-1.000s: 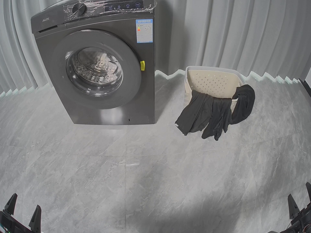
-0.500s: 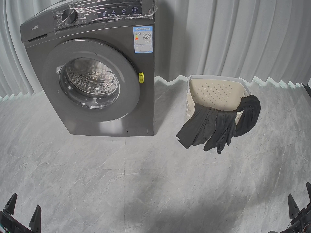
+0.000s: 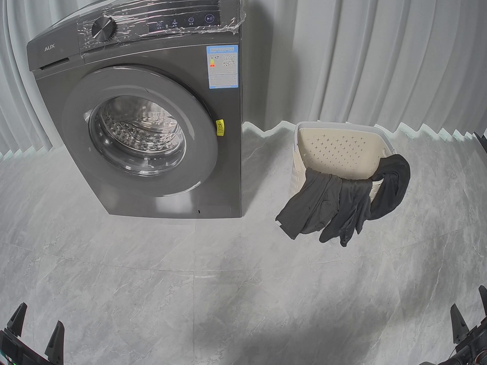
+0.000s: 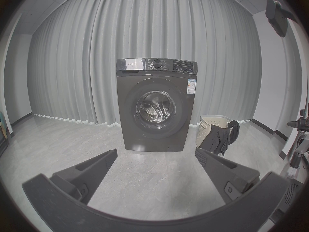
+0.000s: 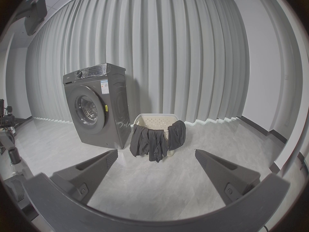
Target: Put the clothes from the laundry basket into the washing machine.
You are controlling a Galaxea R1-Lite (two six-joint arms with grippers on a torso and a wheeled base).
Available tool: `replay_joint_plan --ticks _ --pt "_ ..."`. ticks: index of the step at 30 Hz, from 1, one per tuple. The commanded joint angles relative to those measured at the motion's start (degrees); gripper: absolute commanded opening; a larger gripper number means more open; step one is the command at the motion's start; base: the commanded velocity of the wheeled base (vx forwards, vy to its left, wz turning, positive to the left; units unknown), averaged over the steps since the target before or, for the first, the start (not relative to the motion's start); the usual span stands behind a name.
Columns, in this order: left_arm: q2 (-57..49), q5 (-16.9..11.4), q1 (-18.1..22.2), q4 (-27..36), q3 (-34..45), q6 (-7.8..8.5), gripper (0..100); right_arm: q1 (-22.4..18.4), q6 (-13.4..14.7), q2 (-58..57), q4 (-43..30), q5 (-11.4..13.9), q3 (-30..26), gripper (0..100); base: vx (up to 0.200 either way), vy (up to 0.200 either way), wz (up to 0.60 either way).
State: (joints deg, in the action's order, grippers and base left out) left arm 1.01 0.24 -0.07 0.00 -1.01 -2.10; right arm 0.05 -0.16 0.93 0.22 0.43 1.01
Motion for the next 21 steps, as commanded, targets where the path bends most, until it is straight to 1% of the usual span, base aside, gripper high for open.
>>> replay_joint_plan --ticks 1,21 --pt "-0.9 0.0 0.0 0.0 1.0 -0.10 100 0.0 0.0 -0.9 0.0 0.0 -1.0 100 0.000 -0.200 0.00" --pt "-0.9 0.0 0.1 0.0 1.0 -0.10 100 0.0 0.0 -0.9 0.0 0.0 -1.0 100 0.000 -0.200 0.00"
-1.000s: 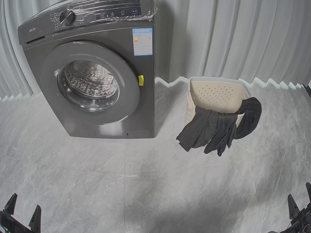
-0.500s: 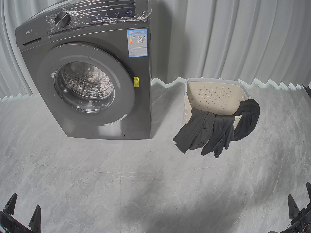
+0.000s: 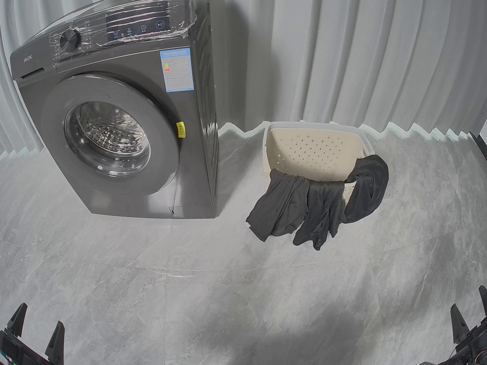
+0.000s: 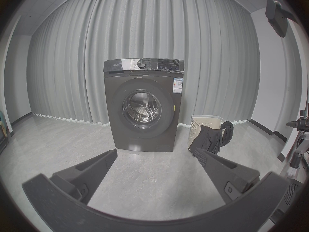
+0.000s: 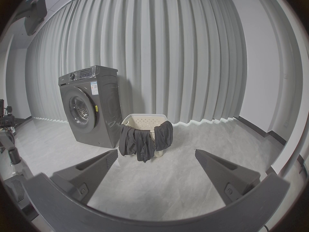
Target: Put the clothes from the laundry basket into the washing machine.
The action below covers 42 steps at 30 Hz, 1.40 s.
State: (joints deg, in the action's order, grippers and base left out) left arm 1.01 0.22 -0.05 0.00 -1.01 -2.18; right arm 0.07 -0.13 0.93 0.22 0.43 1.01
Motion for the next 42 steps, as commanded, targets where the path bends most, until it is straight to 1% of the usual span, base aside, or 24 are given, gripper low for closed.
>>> replay_joint_plan --ticks 1,19,31,42 --pt "-0.9 0.0 0.0 0.0 1.0 -0.02 100 0.0 0.0 -0.9 0.0 0.0 -1.0 100 0.000 -0.200 0.00" --pt "-0.9 0.0 0.0 0.0 1.0 -0.02 100 0.0 0.0 -0.9 0.0 0.0 -1.0 100 0.000 -0.200 0.00" --pt "-0.9 0.0 0.0 0.0 1.0 0.07 100 -0.1 0.0 -0.9 0.0 0.0 -1.0 100 0.000 0.000 0.00" --pt "-0.9 0.0 0.0 0.0 1.0 -0.02 100 0.0 0.0 -0.9 0.0 0.0 -1.0 100 0.200 0.000 0.00"
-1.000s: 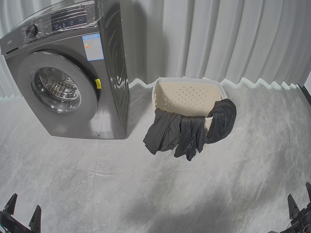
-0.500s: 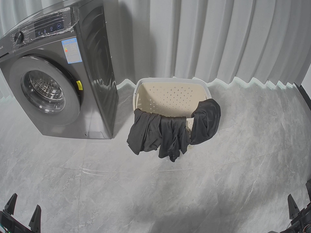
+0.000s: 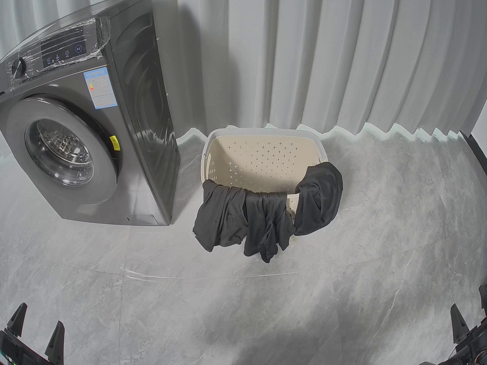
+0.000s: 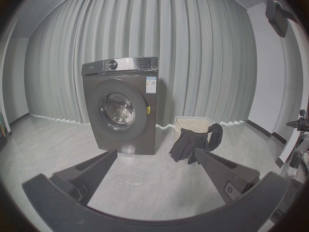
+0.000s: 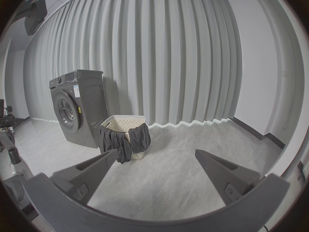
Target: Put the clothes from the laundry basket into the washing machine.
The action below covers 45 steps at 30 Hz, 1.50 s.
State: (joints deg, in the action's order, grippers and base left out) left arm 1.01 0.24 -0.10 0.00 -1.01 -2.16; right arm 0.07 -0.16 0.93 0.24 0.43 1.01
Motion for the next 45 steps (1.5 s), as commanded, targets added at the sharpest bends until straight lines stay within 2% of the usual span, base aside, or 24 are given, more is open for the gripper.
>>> replay_joint_plan --ticks 1,4,13,25,45 --pt "-0.9 0.0 0.1 0.0 1.0 -0.04 100 0.0 0.0 -0.9 0.0 0.0 -1.0 100 0.200 0.000 0.00" --pt "-0.9 0.0 0.0 0.0 1.0 -0.04 100 0.0 0.0 -0.9 0.0 0.0 -1.0 100 0.200 0.000 0.00" --pt "-0.9 0.0 0.1 0.0 1.0 -0.04 100 -0.1 0.0 -0.9 0.0 0.0 -1.0 100 0.000 0.000 0.00" --pt "-0.9 0.0 0.0 0.0 1.0 -0.04 100 0.0 0.0 -0.9 0.0 0.0 -1.0 100 0.000 -0.200 0.00" --pt "-0.9 0.0 0.1 0.0 1.0 0.05 100 0.0 0.0 -0.9 0.0 0.0 -1.0 100 0.000 0.000 0.00"
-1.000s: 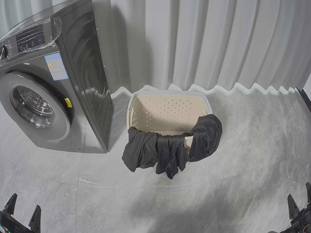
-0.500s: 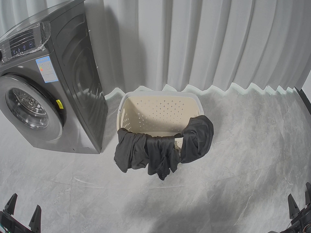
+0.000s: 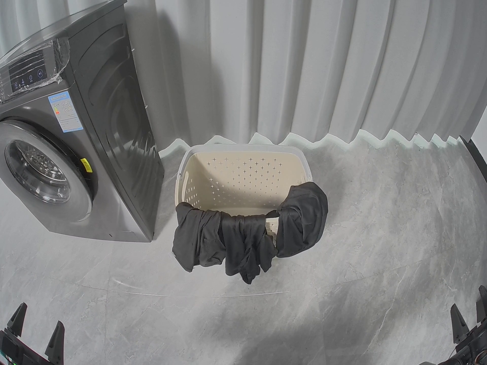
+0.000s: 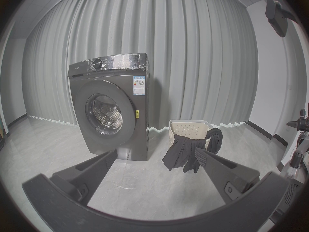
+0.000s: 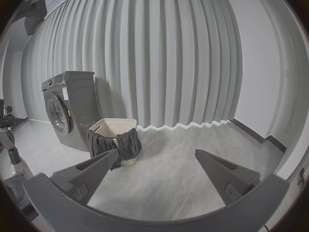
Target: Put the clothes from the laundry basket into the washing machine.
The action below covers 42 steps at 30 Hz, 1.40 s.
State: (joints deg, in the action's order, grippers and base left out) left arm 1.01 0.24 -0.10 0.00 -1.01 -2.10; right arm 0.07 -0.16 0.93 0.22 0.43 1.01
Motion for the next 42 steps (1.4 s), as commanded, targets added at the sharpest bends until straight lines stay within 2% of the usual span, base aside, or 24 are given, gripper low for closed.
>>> replay_joint_plan --ticks 1,10,42 --pt "-0.9 0.0 0.0 0.0 1.0 -0.01 100 0.0 0.0 -0.9 0.0 0.0 -1.0 100 0.000 0.000 0.00" --pt "-0.9 0.0 0.1 0.0 1.0 -0.10 100 0.0 0.0 -0.9 0.0 0.0 -1.0 100 0.000 0.000 0.00" --pt "-0.9 0.1 0.0 0.0 1.0 -0.19 100 0.0 0.0 -0.9 0.0 0.0 -1.0 100 0.200 0.000 0.00"
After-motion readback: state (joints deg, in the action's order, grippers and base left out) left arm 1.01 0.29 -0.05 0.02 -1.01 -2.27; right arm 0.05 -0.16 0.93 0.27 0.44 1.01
